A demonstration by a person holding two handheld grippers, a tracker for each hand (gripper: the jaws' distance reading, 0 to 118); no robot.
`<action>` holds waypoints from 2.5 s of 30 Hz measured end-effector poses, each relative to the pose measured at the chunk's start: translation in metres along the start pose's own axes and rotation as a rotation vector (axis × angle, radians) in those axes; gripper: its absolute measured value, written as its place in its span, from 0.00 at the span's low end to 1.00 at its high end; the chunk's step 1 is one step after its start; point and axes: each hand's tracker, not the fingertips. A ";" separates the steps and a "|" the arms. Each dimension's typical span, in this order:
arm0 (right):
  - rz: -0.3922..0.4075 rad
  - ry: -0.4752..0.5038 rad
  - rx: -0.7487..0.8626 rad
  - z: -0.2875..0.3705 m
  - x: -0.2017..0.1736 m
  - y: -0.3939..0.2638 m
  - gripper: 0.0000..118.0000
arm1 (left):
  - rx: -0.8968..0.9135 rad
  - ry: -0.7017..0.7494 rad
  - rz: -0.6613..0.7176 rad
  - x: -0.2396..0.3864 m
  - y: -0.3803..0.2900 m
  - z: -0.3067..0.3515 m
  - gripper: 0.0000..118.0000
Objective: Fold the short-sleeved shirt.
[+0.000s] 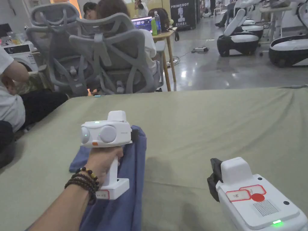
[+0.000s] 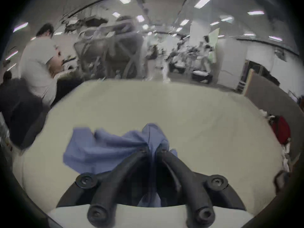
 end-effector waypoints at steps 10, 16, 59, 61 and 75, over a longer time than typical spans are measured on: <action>-0.047 -0.335 -0.002 0.147 0.112 -0.005 0.00 | -0.029 -0.642 -0.179 0.304 -0.011 0.001 0.04; -0.100 -0.500 -0.077 0.203 0.171 -0.037 0.00 | -0.235 -0.827 -0.280 0.466 -0.093 -0.044 0.04; -0.103 -0.396 -0.127 0.169 0.168 -0.036 0.01 | 0.094 -0.022 -0.063 0.161 -0.069 0.058 0.04; -0.109 -0.398 -0.134 0.165 0.173 -0.040 0.01 | 0.005 -0.018 -0.021 0.150 -0.050 0.016 0.56; -0.137 -0.425 -0.235 0.125 0.206 -0.076 0.01 | -0.421 0.052 -0.006 0.109 -0.075 -0.153 0.85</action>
